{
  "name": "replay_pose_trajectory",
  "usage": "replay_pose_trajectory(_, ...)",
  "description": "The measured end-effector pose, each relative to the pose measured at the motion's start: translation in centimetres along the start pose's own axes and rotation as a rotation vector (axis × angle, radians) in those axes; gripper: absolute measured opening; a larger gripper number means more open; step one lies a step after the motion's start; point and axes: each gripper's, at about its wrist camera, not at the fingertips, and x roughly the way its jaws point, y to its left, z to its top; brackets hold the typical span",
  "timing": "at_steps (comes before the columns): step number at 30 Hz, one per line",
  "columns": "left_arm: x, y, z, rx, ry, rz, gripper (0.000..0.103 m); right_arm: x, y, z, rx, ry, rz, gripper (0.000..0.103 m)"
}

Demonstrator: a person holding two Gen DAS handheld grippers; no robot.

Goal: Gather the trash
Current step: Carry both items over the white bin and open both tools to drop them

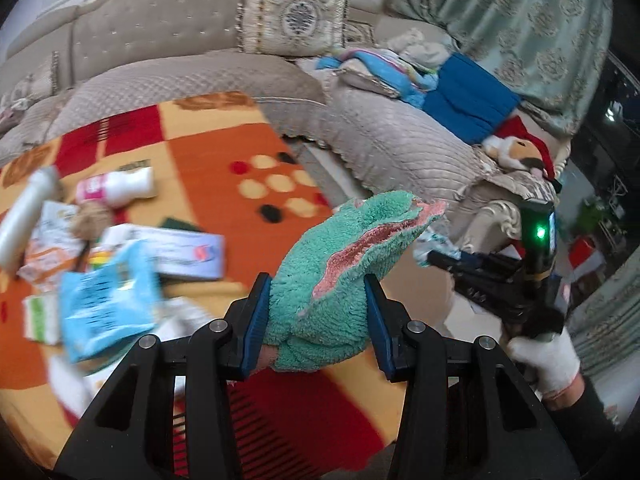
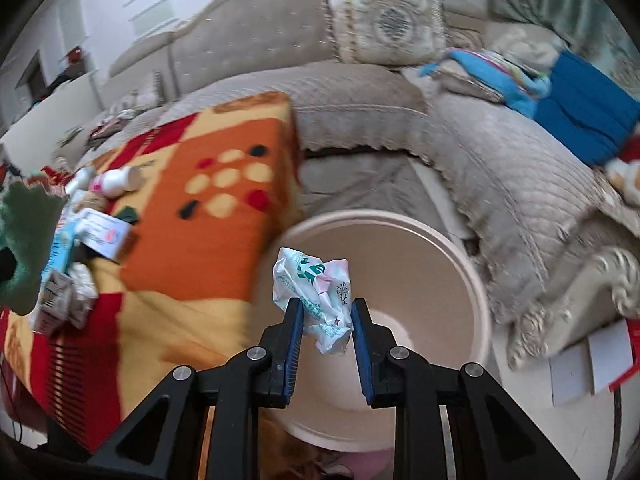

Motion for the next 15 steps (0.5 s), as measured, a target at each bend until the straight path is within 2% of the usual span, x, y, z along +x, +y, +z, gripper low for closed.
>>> replay_pose_trajectory(4,3.0,-2.8,1.0,0.017,0.023,-0.010,0.044,0.7,-2.9,-0.9,0.061,0.019,-0.008,0.023)
replay_pose_trajectory(5,4.0,-3.3,1.3,0.016,0.028,-0.008,0.045,0.8,-3.2,-1.1,0.069,0.021,-0.013,0.026)
replay_pose_trajectory(7,5.6,-4.0,1.8,0.015,0.030,-0.015,0.045,1.3,-4.2,-1.2,0.098,0.025,-0.025,0.052)
replay_pose_trajectory(8,6.1,-4.2,1.9,0.012,0.030,-0.018,0.046,1.4,-4.3,-1.4,0.106,0.023,-0.025,0.055)
replay_pose_trajectory(10,7.4,-4.1,2.1,-0.009,0.039,-0.040,0.048,1.7,-4.9,-1.5,0.128,0.025,-0.022,0.057)
replay_pose_trajectory(12,8.2,-3.9,2.1,-0.042,0.054,-0.093,0.056,1.7,-5.1,-1.7,0.134,0.027,-0.026,0.057)
replay_pose_trajectory(15,8.4,-3.6,1.9,-0.073,0.053,-0.131,0.063,1.5,-5.6,-2.2,0.137,0.027,-0.028,0.060)
